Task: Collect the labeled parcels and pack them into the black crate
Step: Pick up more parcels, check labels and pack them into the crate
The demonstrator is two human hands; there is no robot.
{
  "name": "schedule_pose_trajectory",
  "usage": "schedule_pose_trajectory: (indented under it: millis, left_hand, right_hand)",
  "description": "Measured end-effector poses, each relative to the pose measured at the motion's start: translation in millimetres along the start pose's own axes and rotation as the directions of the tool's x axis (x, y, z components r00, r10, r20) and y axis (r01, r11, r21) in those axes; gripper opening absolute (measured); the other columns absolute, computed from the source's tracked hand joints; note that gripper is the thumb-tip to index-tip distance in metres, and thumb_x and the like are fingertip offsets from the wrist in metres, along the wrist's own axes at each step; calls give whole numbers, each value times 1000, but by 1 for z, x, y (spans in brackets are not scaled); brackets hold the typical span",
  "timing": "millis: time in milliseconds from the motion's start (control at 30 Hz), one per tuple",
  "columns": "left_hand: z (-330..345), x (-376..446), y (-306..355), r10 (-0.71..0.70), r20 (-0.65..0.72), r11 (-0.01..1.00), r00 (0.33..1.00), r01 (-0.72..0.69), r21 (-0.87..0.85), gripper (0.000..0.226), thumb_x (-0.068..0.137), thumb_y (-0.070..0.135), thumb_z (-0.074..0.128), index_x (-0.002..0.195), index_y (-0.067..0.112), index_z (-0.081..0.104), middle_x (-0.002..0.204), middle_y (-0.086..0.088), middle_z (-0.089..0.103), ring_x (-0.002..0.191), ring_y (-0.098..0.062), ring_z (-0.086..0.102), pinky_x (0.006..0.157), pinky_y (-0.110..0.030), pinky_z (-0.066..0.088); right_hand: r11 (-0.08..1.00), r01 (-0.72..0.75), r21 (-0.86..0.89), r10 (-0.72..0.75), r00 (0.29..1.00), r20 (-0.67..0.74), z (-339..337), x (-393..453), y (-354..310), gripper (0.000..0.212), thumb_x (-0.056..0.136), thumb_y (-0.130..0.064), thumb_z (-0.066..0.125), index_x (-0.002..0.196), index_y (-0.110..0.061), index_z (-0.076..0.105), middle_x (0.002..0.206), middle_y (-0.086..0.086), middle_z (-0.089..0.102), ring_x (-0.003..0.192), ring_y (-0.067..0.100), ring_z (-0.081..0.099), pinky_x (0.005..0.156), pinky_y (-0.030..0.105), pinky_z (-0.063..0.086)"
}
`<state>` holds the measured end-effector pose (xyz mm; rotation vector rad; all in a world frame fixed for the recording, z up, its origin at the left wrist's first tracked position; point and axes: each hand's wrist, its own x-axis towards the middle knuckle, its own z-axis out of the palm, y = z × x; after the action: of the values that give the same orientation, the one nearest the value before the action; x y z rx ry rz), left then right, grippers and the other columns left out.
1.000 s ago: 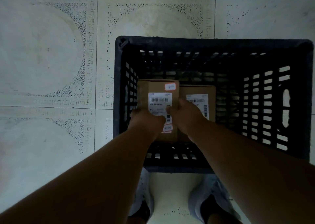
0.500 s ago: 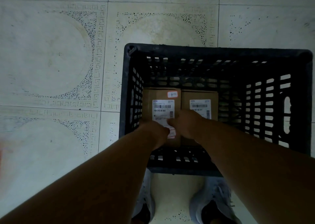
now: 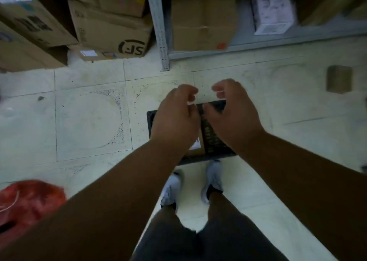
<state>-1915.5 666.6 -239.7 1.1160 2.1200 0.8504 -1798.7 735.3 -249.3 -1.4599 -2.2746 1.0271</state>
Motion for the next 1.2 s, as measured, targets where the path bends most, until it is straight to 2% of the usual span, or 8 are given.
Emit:
schedule_pose_trajectory:
  millis: [167, 367, 500, 667, 767, 900, 1067, 1200]
  left_hand:
    - [-33, -46, 106, 212, 42, 976, 976, -209, -57, 30, 95, 13, 50, 119, 29, 55, 111, 14, 57, 89, 0, 53, 75, -11, 43]
    - [-10, -70, 230, 485, 126, 874, 865, -485, -33, 28, 94, 21, 54, 121, 31, 55, 112, 16, 57, 94, 0, 53, 76, -6, 38]
    - [48, -72, 318, 619, 148, 783, 772, -622, -28, 29, 94, 24, 57, 123, 31, 53, 116, 14, 57, 98, -3, 56, 79, -7, 40]
    - [170, -91, 417, 667, 218, 743, 712, -654, -140, 35, 93, 26, 59, 126, 35, 50, 116, 20, 51, 100, 1, 54, 80, -11, 42]
    - [236, -101, 468, 698, 267, 713, 665, -678, -176, 38, 92, 26, 60, 127, 36, 49, 117, 21, 49, 101, 3, 53, 81, -10, 42]
    - [289, -89, 517, 711, 319, 694, 627, -700, -170, 37, 93, 24, 60, 127, 34, 50, 116, 20, 49, 101, 4, 51, 77, -2, 38]
    - [345, -22, 553, 709, 385, 676, 591, -725, -131, 35, 91, 23, 61, 115, 44, 44, 105, 29, 45, 98, 7, 50, 73, -7, 38]
    - [412, 48, 595, 694, 437, 678, 572, -723, -132, 36, 90, 21, 62, 124, 28, 51, 110, 14, 52, 95, 2, 52, 74, -11, 40]
  right_hand:
    - [1000, -7, 2, 8, 979, -203, -124, -67, -42, 40, 88, -30, 69, 123, -22, 52, 118, -12, 48, 107, -1, 49, 79, -1, 35]
    - [985, -97, 140, 150, 883, -444, -233, -127, -10, 48, 85, -35, 74, 123, -35, 45, 121, -17, 46, 113, -5, 46, 82, -4, 31]
    - [984, -110, 137, 167, 830, -532, -312, -139, 39, 71, 83, -39, 75, 143, -28, 37, 141, -12, 41, 127, -3, 38, 97, 10, 31]
    - [976, -204, 73, 205, 758, -619, -430, -172, 137, 80, 81, -40, 77, 147, -26, 33, 147, -11, 35, 125, -11, 30, 99, 5, 30]
    - [962, -257, 89, 252, 719, -648, -486, -189, 194, 81, 79, -41, 79, 146, -26, 35, 146, -10, 37, 131, 0, 37, 105, 21, 39]
    - [942, -290, 167, 325, 673, -664, -538, -185, 252, 87, 80, -41, 79, 149, -26, 29, 147, -10, 34, 129, -1, 33, 103, 23, 35]
    - [905, -273, 326, 426, 600, -677, -574, -128, 307, 80, 79, -44, 78, 145, -31, 34, 142, -12, 40, 128, 0, 36, 102, 26, 39]
    - [839, -278, 468, 540, 537, -649, -617, -74, 357, 57, 80, -43, 78, 121, -50, 38, 124, -20, 46, 116, -1, 45, 97, 24, 40]
